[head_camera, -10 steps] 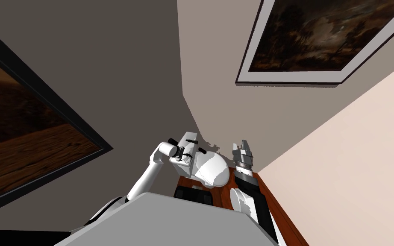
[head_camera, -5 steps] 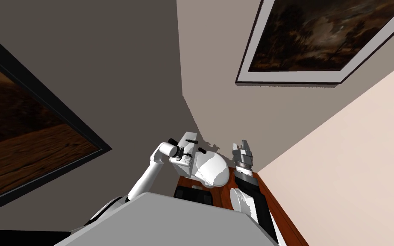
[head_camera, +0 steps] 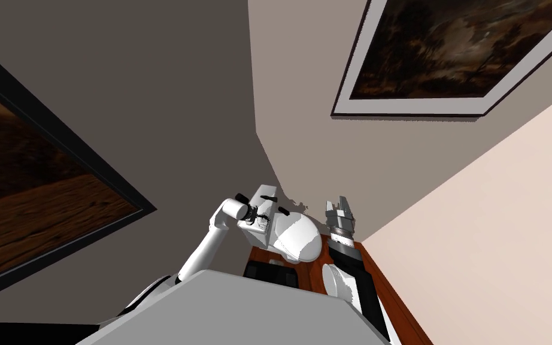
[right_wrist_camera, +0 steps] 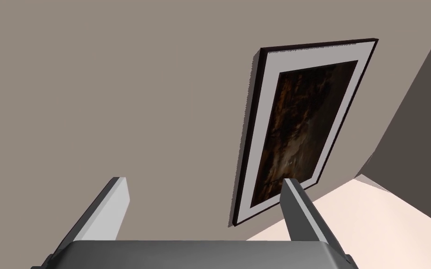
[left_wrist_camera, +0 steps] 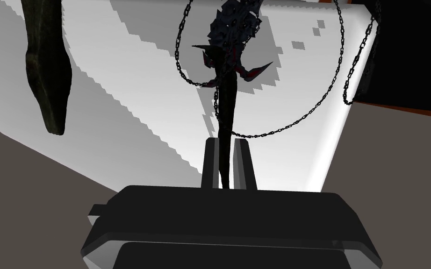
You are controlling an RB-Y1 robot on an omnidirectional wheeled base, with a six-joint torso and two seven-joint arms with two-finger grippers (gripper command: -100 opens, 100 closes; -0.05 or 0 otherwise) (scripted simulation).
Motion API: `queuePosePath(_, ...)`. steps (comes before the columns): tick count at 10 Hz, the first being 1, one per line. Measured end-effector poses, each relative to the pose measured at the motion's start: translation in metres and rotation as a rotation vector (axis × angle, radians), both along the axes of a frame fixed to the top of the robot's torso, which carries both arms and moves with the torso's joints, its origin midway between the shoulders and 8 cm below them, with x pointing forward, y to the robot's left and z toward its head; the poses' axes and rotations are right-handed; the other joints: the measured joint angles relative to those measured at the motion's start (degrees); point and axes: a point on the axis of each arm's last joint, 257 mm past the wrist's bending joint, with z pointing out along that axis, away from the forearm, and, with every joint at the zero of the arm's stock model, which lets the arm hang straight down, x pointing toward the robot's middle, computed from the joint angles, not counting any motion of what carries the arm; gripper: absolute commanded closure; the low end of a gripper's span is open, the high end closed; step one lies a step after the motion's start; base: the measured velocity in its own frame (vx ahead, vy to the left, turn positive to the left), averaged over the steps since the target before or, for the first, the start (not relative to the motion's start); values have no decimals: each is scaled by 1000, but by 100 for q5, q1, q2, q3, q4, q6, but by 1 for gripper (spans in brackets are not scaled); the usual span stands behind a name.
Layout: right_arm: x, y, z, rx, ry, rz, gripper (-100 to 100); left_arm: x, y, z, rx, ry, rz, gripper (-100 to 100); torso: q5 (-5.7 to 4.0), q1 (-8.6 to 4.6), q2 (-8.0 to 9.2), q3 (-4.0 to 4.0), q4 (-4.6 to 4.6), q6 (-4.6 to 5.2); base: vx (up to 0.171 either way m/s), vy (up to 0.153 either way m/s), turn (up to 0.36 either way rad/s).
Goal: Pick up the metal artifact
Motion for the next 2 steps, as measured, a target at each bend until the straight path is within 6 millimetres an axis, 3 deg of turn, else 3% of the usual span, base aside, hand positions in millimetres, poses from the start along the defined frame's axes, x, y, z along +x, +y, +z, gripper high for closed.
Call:
queuePosePath(1,0,0,0,0,0,0,0,-2,-1,5,1,-1,-2,100,0,-1,3,2,0,0,0,0,0)
queuePosePath(2,0,0,0,0,0,0,0,-3,-1,5,1,1,-2,0,1,-2,1,0,-1,1,0,0,0)
